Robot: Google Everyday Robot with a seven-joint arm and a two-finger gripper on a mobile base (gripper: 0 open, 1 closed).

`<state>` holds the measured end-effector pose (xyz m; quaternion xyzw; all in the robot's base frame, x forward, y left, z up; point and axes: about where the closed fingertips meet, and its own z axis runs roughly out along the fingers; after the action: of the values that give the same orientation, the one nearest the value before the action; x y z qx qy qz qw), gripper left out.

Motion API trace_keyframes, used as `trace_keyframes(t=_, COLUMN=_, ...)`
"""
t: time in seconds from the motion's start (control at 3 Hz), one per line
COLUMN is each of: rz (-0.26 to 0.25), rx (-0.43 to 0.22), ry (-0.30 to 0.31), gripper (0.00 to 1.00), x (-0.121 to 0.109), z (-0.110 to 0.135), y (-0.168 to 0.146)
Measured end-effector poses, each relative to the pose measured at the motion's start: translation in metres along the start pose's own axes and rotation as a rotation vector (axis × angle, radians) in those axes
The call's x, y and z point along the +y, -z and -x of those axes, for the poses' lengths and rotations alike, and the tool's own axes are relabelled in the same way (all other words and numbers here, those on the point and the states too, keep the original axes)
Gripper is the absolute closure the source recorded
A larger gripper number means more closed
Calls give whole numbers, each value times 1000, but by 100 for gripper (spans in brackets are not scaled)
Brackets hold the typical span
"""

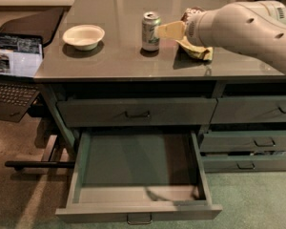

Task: Place brown chip bag into middle drawer

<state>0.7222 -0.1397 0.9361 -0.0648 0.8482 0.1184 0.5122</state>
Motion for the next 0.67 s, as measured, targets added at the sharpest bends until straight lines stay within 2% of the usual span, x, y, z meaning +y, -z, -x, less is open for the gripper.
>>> trace_keyframes(t=0.33, rz=-84, rx=-23, ry=17, gripper=0, x=-19, z=7, y=-12)
trace_keyframes(t=0.67, rz=-155, rx=-4, ry=39, gripper=0, x=-41, z=5, y=-30)
